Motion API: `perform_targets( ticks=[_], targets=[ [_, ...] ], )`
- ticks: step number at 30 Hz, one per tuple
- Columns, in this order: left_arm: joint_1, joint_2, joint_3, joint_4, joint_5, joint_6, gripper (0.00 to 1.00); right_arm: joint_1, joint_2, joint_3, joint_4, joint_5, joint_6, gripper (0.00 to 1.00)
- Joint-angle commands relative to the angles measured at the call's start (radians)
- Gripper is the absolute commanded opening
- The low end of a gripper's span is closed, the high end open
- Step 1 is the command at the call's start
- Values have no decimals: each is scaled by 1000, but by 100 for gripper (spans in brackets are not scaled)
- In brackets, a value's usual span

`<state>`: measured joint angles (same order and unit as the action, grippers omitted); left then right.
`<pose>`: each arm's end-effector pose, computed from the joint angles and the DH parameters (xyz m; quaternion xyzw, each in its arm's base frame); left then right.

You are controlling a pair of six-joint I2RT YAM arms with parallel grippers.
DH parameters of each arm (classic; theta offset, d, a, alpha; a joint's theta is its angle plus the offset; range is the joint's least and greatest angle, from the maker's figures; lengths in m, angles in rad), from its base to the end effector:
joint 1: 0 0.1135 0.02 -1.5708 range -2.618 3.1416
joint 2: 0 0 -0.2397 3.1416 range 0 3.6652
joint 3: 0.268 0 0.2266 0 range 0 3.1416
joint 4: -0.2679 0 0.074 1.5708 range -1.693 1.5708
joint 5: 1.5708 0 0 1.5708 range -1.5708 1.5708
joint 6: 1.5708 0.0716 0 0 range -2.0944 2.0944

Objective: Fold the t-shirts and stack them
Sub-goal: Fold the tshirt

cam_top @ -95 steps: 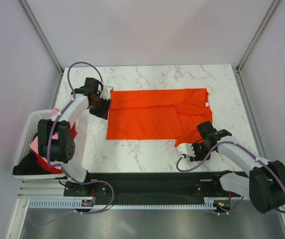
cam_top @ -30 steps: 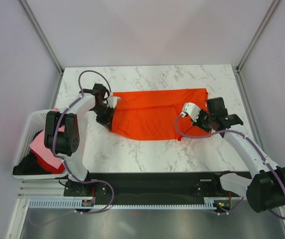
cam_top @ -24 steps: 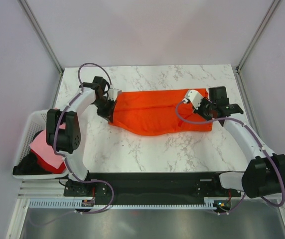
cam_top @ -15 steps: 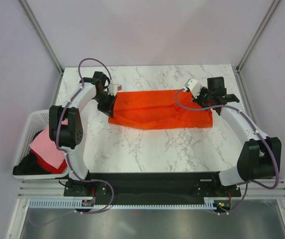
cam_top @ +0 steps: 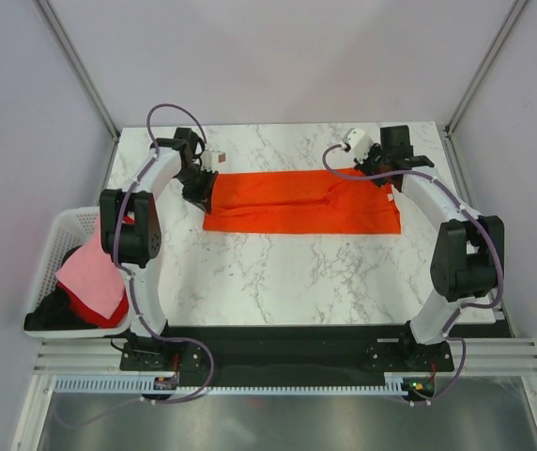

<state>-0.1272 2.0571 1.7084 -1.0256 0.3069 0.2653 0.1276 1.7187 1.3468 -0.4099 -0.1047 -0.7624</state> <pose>0.3798 -0.0704 0.1676 0.2065 0.9617 -0.1451 0.1073 0.3797 0.0563 0.2248 -0.4150 0.8235 -0.0739 0.3798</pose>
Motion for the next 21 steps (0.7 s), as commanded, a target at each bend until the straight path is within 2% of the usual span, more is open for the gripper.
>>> perform_targets(
  ticks=[1,5,7,8,9,11,12,17,20,21],
  targets=[
    [14,37,54,-21,-15,-8,2,-5,39,80,46,8,29,0],
    [18,70,91,-27,-25,-11,2,-3,108,126,56,16,35,0],
    [23,80,100,-28,-34,-21,6,-5,128,147,62,25,47,0],
    [24,81,102,-28,-37,-24,10,-3,148,166,63,34,57,1],
    [26,78,100,-28,-41,-28,22,-5,156,176,63,46,66,10],
    [28,43,94,-25,-64,-46,33,-5,153,193,63,63,112,25],
    [29,17,88,-21,-84,-47,44,-3,144,202,63,68,126,30],
    [12,-158,5,25,-58,29,50,-2,35,158,54,37,216,40],
    [-8,-158,-27,35,-19,51,47,3,2,97,39,19,225,41],
    [-21,-129,-27,35,-5,63,43,4,2,86,28,8,219,41]
  ],
)
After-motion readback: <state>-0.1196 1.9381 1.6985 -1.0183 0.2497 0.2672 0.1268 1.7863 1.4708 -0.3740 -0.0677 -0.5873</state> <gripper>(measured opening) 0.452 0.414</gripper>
